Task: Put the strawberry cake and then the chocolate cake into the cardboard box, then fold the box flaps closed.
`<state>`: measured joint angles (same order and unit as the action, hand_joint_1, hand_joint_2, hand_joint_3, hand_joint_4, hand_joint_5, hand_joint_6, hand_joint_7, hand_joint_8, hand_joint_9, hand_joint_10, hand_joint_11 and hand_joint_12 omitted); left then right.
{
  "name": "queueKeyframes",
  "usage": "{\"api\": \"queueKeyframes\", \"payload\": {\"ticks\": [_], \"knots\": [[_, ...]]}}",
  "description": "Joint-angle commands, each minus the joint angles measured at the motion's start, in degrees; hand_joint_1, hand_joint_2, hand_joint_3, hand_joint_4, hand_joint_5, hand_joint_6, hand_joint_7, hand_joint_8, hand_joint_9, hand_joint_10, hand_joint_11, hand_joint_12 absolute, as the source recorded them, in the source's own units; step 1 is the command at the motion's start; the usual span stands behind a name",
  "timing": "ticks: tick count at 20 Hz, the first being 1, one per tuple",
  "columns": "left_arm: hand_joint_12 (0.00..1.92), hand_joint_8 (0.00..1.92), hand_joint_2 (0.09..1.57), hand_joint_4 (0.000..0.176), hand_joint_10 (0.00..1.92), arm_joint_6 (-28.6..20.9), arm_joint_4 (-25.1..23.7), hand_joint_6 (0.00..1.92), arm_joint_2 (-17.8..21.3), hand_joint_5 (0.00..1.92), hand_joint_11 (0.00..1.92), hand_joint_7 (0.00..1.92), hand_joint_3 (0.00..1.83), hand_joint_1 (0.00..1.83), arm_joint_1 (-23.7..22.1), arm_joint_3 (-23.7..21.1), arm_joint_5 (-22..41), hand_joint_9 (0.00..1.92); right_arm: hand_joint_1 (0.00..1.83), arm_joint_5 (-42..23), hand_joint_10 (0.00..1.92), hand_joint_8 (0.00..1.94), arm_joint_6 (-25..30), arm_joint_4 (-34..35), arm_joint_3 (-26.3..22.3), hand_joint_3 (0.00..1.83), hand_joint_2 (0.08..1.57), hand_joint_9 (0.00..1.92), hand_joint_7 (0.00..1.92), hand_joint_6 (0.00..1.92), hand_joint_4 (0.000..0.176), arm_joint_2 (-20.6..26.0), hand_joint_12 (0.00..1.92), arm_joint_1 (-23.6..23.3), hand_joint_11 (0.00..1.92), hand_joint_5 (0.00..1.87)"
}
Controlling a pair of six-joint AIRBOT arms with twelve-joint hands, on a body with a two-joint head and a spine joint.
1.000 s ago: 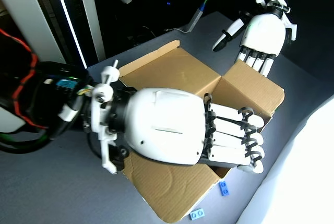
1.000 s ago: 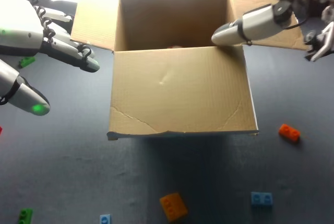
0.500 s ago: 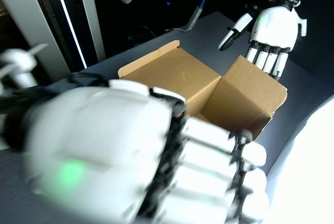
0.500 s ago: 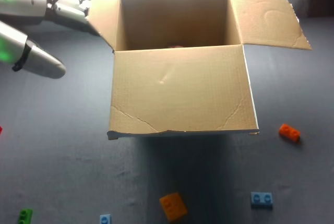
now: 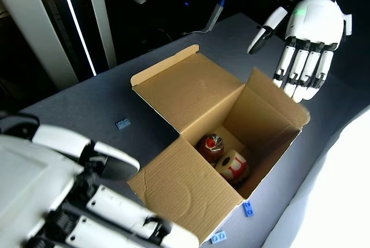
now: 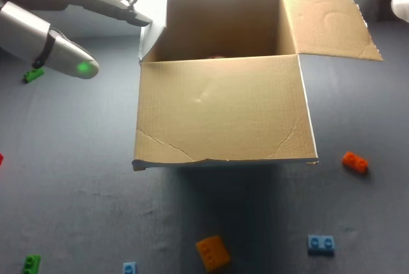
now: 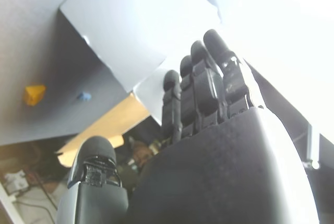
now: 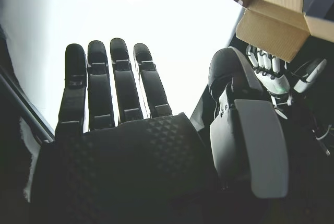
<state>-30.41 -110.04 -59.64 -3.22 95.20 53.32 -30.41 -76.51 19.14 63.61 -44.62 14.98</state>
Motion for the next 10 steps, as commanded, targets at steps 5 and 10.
{"api": "queueKeyframes", "payload": {"ticks": [5, 10], "knots": [[0.90, 0.00, 1.21, 0.028, 0.00, -0.15, 2.85, 0.00, -1.43, 0.22, 0.00, 0.23, 0.00, 0.00, -1.06, -0.88, -0.79, 0.28, 0.04, -5.28, 0.00, 0.00, -1.50, 10.78, 1.38, 0.00, 1.27, 0.19, 0.21, 0.00, 0.000, -1.07, 0.57, 8.51, 0.00, 0.14], [0.94, 0.00, 1.22, 0.024, 0.00, 0.92, 1.72, 0.00, -4.29, 0.21, 0.00, 0.25, 0.01, 0.00, -1.06, -0.47, -0.79, 0.29, 0.00, 1.57, 0.00, 0.00, 3.02, 7.02, 2.97, 0.00, 1.28, 0.19, 0.20, 0.00, 0.000, -4.17, 0.56, 11.62, 0.00, 0.15]]}}
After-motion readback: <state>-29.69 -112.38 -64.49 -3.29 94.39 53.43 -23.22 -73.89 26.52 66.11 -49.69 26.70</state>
